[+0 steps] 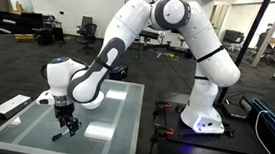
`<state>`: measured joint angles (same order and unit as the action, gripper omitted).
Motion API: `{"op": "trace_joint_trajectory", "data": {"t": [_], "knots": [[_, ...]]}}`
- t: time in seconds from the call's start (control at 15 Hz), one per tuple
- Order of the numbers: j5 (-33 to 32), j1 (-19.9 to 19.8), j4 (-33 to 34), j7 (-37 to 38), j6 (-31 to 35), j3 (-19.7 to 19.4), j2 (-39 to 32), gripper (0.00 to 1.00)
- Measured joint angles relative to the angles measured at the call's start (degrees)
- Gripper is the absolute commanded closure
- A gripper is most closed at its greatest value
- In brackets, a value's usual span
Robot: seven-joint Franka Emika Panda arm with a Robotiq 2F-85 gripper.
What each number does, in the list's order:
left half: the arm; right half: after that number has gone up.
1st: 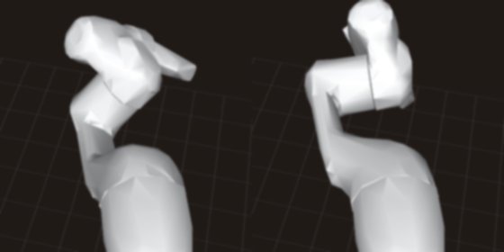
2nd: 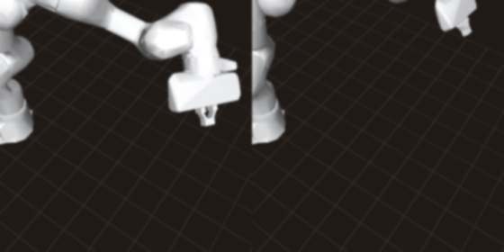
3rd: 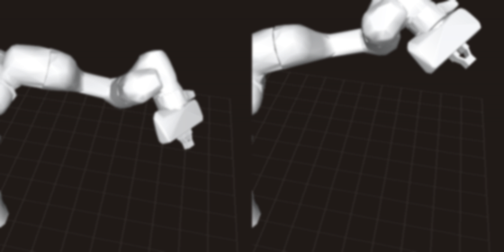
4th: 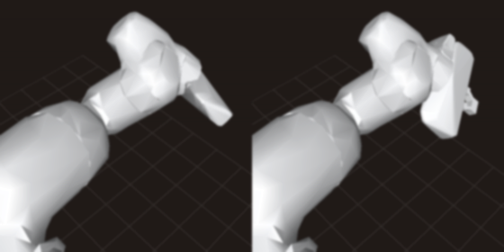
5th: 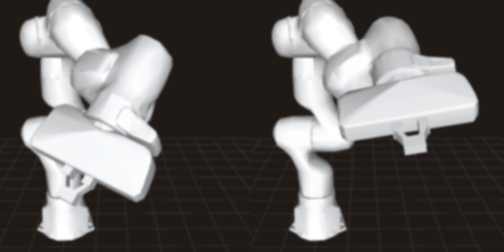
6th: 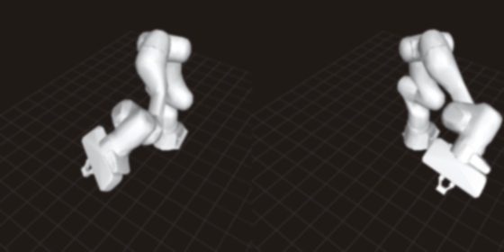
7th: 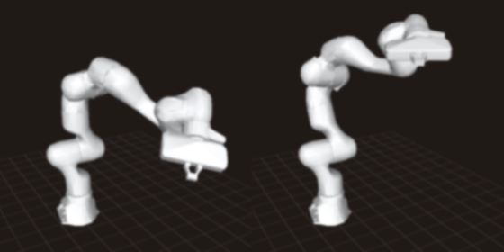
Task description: Put the the black marker inside the white bowl
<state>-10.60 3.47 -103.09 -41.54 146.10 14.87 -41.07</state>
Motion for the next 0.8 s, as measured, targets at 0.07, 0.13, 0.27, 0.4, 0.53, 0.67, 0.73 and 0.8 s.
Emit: {"op": "trace_joint_trajectory", "data": {"t": [0.07,0.13,0.27,0.4,0.53,0.67,0.73,0.8], "knots": [[0.0,0.0,0.32,-0.01,-0.25,0.0,-0.34,0.45],[0.0,0.0,0.63,-0.02,-0.47,0.0,-0.65,0.58],[0.0,0.0,1.14,-0.03,-0.87,0.0,-1.14,0.73],[0.0,0.0,1.65,-0.03,-1.14,-0.01,-1.59,0.88],[0.0,0.0,1.99,-0.04,-1.21,-0.02,-1.88,1.0],[-0.04,0.0,2.11,-0.04,-1.22,-0.07,-1.9,0.95],[-0.1,0.03,2.19,-0.03,-1.22,-0.13,-1.89,0.95],[-0.22,0.08,2.25,-0.03,-1.22,-0.22,-1.83,0.95]]}}
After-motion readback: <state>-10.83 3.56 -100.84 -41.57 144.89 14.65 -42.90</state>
